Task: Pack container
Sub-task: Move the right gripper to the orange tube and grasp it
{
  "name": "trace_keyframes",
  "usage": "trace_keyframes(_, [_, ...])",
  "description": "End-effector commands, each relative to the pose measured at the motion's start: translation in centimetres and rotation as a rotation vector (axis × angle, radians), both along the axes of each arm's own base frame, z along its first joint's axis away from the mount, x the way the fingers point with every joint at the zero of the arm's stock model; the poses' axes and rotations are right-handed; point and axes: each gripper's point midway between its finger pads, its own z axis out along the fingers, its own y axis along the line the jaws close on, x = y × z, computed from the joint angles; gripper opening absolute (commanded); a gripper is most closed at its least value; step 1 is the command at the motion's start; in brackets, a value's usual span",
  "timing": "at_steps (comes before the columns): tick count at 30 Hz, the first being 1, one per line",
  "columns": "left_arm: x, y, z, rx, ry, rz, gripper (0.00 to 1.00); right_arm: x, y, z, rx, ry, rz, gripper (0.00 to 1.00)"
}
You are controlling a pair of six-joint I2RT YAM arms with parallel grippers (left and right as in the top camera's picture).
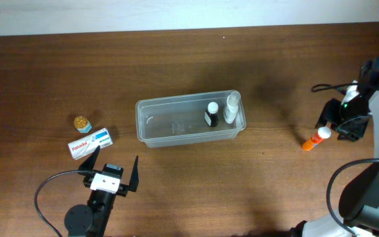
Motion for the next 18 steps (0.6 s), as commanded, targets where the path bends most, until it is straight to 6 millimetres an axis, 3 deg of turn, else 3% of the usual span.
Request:
trace_keyframes(1, [0.0,0.1,-0.2,0.011,-0.001,0.005,0.99,-0.1,0.4,-0.9,0.023,0.002,0.003,0.60])
trace_keyframes(13, [0.0,0.1,-0.2,0.011,-0.001,0.005,0.99,0.6,2.0,-1.5,-0.034,0.013,0.106,0.59])
trace_keyframes(18, [0.0,0.1,-0.1,0.011,-0.001,0.006,0.99,0.7,2.4,-1.5,-0.035,0.013,0.119,0.50])
